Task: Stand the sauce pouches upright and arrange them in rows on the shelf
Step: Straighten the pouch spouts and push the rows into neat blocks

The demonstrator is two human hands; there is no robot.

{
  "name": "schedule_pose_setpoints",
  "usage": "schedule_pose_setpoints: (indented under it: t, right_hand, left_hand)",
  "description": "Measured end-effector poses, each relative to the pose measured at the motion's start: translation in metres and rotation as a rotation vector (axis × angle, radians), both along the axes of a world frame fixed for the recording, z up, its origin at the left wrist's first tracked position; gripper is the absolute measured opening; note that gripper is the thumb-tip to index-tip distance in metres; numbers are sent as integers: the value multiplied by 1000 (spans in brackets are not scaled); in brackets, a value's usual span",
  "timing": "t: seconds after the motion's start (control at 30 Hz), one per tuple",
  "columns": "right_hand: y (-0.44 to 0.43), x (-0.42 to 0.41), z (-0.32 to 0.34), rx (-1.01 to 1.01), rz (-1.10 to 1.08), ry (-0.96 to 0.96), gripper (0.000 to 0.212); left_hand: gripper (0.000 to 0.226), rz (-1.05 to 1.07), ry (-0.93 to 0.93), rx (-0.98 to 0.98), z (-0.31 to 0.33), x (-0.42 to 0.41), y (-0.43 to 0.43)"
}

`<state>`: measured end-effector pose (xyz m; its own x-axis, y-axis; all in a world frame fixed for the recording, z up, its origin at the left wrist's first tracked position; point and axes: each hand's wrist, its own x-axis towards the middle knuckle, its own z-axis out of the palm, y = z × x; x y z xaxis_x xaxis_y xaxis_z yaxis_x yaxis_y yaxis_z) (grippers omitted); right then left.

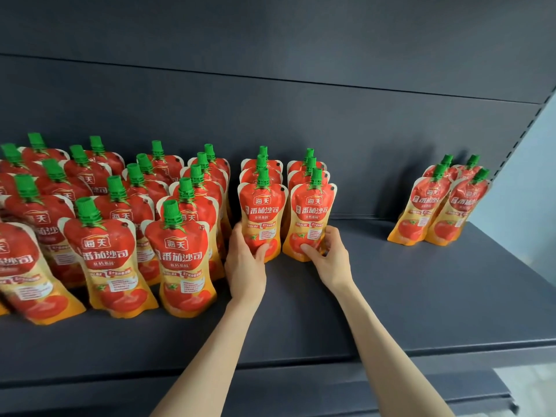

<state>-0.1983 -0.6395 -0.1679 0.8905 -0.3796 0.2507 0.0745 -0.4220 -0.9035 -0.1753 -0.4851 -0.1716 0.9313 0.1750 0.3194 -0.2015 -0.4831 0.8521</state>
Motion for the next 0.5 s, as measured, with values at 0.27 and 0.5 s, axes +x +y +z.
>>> schedule_pose_setpoints:
  t: [0.27,0.5]
  right_hand:
    - [1,0,1,-9,10,16,46]
    - [2,0,3,0,13,26,48]
  left_hand:
    - [60,22,7,-7,1,1,0]
    - [60,18,11,-28,2,3,-1]
